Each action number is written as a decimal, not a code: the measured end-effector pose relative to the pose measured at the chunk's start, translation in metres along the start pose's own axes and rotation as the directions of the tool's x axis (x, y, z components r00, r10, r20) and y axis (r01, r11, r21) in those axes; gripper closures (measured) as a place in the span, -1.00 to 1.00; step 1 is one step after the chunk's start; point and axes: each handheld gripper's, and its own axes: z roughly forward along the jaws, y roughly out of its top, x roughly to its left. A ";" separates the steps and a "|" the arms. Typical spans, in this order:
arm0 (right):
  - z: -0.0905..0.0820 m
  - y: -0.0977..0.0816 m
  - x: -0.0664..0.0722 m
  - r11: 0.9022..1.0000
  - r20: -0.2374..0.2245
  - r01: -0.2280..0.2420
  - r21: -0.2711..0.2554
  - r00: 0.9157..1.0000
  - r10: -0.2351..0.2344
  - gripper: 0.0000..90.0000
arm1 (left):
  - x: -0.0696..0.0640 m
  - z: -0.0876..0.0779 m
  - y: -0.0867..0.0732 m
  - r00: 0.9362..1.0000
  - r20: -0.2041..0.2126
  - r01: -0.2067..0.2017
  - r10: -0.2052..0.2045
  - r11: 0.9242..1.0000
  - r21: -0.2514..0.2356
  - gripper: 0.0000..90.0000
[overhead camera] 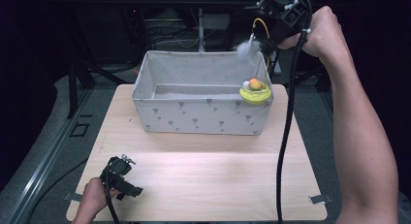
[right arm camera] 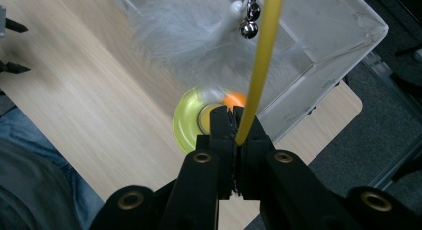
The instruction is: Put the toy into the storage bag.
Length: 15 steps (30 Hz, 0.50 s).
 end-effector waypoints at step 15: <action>0.014 0.017 -0.013 0.999 0.032 -0.044 -0.012 0.998 0.045 0.96 | 0.000 0.000 0.000 1.000 -0.001 -0.002 0.002 1.000 0.002 -0.90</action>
